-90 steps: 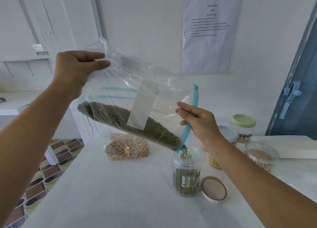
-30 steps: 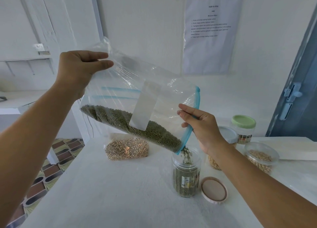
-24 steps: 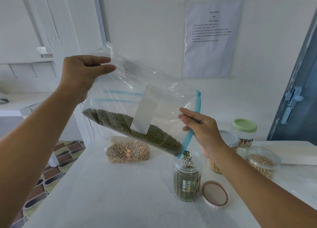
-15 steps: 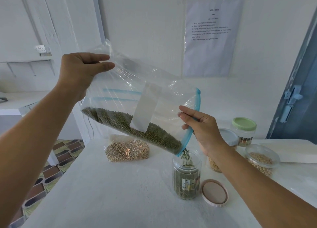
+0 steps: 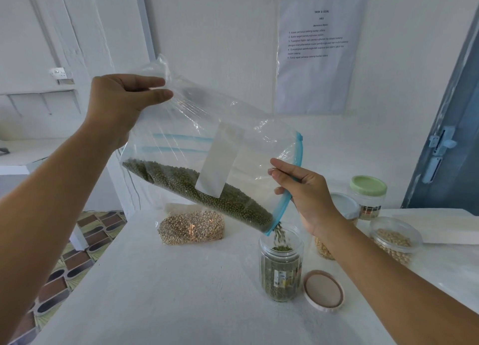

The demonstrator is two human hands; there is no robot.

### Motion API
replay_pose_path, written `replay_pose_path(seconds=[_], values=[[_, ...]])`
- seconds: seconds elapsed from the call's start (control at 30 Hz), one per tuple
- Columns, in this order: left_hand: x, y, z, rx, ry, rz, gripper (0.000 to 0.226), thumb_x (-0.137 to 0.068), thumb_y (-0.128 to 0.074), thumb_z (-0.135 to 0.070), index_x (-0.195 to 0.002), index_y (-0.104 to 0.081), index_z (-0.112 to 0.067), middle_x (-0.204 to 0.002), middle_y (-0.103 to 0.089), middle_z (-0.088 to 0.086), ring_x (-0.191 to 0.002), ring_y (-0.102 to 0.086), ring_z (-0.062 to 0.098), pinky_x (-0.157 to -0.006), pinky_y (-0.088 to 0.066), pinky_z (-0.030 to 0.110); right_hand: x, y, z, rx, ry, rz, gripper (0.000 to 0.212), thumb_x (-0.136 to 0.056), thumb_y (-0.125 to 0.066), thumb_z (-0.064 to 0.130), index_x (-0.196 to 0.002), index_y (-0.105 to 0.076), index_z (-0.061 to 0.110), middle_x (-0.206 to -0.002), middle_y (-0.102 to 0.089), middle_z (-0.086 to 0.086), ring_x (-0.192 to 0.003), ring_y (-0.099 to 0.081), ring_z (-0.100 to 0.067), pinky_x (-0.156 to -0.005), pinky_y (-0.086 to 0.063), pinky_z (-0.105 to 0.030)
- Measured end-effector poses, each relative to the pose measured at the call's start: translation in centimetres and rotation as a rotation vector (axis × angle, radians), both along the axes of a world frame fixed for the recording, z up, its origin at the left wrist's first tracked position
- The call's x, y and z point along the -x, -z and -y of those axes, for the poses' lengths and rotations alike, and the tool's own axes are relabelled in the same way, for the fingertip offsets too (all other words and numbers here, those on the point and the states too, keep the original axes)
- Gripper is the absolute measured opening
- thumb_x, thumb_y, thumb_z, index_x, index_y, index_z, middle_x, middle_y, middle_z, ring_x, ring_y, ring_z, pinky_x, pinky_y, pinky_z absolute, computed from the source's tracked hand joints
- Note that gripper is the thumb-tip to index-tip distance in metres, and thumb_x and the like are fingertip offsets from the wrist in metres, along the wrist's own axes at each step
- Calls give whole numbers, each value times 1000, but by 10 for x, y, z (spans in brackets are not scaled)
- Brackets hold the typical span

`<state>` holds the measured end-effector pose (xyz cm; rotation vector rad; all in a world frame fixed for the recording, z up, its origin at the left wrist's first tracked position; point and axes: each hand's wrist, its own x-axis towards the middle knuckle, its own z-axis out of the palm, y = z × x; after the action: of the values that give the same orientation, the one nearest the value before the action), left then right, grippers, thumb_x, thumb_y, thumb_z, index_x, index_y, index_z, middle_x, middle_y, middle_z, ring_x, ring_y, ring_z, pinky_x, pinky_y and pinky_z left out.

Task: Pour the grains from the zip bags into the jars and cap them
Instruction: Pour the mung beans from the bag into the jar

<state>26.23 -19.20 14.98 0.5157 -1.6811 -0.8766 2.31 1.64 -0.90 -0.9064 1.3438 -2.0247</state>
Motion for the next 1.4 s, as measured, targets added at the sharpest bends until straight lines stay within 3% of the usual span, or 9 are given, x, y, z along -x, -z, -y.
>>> replay_pose_path(seconds=[0.13, 0.43, 0.73, 1.4], values=[[2, 1, -1, -2, 8, -1, 32, -65, -97, -27, -93, -83, -27, -84, -77, -5, -77, -67, 2, -77, -50, 12, 0, 0, -1, -5, 2, 3, 24, -90, -77, 11, -111, -80, 23, -108, -80, -3, -72, -64, -13, -79, -56, -22], [3, -4, -2, 11, -4, 10, 33, -69, -95, -24, -99, -81, -24, -75, -76, -15, -71, -65, -4, -68, -48, 8, 1, -3, -1, 8, -3, 5, 25, -90, -77, 10, -111, -80, 22, -107, -80, -4, -71, -64, -12, -81, -57, -23], [5, -3, 0, 9, 0, 16, 32, -70, -95, -24, -99, -81, -23, -75, -76, -17, -71, -65, -4, -69, -48, 8, 0, 0, 0, 0, 3, 4, 26, -91, -76, 10, -114, -79, 21, -106, -80, -3, -70, -64, -12, -77, -57, -21], [7, -4, 3, 23, 10, 14, 34, -67, -97, -29, -98, -83, -25, -85, -79, -10, -81, -68, 1, -80, -50, 14, 0, 3, -2, 3, 12, 8, 24, -90, -77, 11, -111, -80, 22, -105, -80, -1, -70, -64, -11, -81, -58, -24]])
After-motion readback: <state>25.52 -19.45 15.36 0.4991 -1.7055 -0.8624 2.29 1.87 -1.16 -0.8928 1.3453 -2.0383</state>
